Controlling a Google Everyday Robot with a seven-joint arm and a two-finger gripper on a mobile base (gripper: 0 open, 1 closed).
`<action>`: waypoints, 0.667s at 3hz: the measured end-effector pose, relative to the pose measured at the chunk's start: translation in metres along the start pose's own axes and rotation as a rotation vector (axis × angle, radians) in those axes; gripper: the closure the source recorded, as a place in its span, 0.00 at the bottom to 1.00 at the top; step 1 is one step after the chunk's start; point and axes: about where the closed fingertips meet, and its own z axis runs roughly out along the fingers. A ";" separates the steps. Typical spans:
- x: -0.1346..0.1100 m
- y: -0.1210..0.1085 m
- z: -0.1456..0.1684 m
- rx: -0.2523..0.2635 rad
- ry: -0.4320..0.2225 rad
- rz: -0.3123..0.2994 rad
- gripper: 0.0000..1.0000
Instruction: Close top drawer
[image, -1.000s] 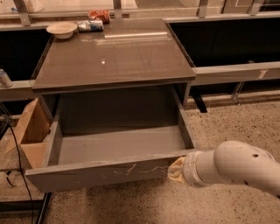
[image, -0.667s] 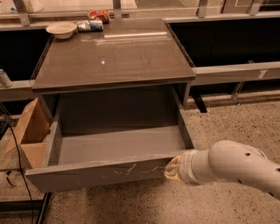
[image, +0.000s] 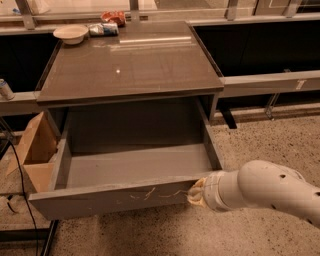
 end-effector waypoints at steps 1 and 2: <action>0.000 0.000 0.000 0.000 0.000 0.000 0.36; 0.000 0.000 0.000 0.000 0.000 0.000 0.14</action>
Offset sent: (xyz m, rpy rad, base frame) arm 0.0000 0.0000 0.0000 0.0000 0.0000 0.0000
